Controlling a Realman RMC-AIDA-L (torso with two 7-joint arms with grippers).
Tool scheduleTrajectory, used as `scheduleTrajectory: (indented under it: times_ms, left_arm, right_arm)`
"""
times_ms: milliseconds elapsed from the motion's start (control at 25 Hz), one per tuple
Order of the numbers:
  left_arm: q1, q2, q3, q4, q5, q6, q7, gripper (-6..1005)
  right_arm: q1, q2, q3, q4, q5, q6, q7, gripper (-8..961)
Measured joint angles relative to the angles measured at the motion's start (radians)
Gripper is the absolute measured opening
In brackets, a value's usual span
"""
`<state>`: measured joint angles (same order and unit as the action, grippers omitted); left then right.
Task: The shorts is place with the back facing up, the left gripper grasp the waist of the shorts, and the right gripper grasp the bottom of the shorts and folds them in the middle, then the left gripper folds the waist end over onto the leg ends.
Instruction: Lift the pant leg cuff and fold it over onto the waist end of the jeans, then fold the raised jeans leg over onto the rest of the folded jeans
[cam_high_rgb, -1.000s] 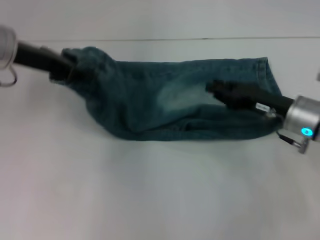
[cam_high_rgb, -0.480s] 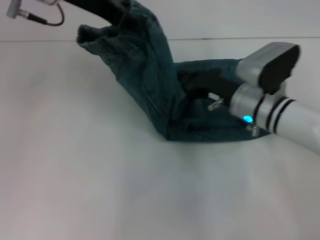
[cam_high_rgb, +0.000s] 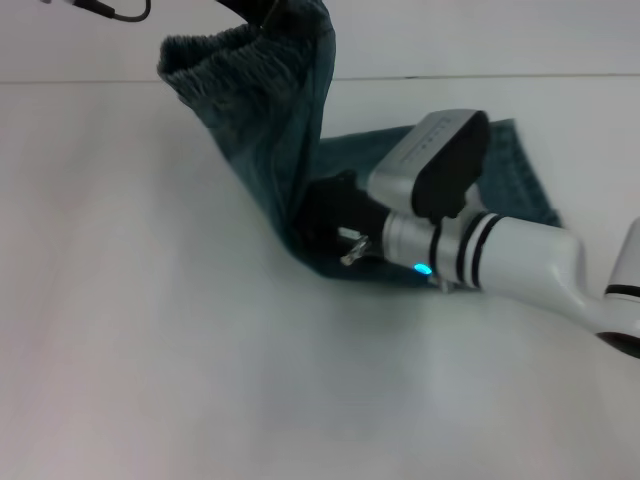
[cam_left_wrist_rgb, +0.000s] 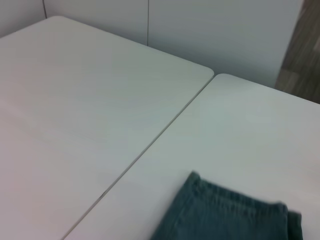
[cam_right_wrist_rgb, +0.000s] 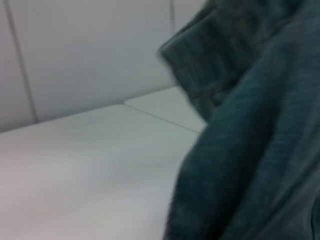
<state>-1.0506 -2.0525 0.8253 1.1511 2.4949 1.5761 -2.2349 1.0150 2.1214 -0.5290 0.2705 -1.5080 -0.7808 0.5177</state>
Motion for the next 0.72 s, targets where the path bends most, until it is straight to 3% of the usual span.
scheduleTrajectory:
  times_ms: [400,520,720]
  left_arm:
    - [0.026,-0.007,0.000,0.007,0.000,0.010,0.006,129]
    - [0.043,-0.018,0.001,0.008,-0.002,0.011,0.008,124]
    - [0.063,-0.048,0.011,0.016,-0.006,0.016,0.018,122]
  right_arm:
    - [-0.016,-0.001,0.390,0.080,-0.463,0.063,-0.012,30]
    - [-0.069,-0.013,0.434,0.079,-0.515,0.030,-0.013,30]
    - [-0.215,-0.022,0.452,-0.037,-0.523,-0.171,-0.014,30]
